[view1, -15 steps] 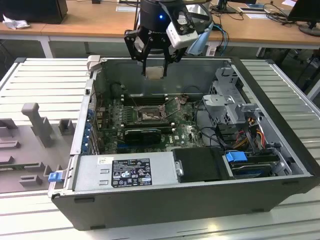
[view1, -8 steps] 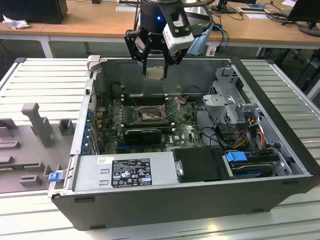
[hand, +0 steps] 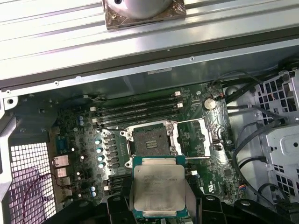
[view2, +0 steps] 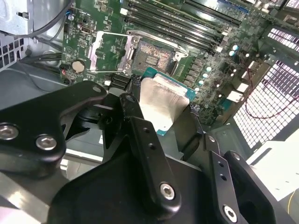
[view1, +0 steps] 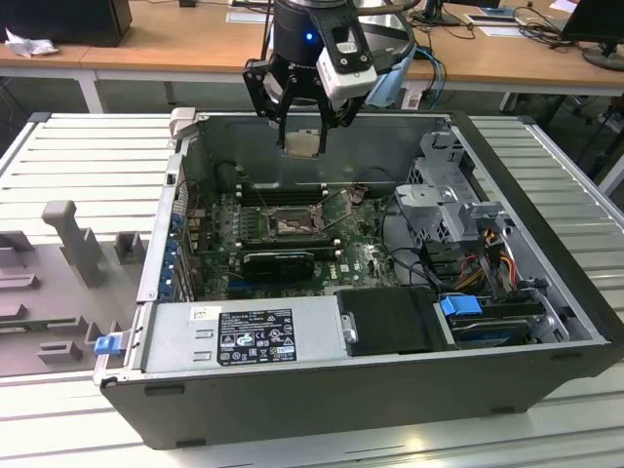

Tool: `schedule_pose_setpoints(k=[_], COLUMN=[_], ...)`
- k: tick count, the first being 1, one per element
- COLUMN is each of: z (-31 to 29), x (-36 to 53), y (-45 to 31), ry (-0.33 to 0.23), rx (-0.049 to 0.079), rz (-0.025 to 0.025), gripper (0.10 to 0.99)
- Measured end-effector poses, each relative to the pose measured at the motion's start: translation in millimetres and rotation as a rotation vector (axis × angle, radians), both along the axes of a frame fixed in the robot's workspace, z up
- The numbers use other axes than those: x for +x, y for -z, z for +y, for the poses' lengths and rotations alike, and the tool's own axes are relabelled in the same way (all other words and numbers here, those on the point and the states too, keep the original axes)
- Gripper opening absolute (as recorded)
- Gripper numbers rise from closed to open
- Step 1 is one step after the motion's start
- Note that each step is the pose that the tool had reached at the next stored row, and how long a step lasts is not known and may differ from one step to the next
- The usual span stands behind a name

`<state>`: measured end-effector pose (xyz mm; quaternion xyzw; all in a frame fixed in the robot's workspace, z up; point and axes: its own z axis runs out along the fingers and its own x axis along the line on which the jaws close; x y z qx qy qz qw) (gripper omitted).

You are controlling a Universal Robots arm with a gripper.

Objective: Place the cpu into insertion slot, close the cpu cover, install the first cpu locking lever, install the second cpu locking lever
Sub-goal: 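Place the cpu into insertion slot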

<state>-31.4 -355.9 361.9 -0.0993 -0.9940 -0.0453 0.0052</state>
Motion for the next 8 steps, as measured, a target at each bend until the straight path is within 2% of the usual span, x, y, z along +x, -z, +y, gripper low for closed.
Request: schedule_pose_setpoints(k=[4,8], z=[0.0,0.0], x=[0.2,0.4], y=[0.0,0.5], ry=[0.033,0.093], rx=[0.000,-0.002], rz=[0.0000,-0.0001], gripper=[0.529,0.529])
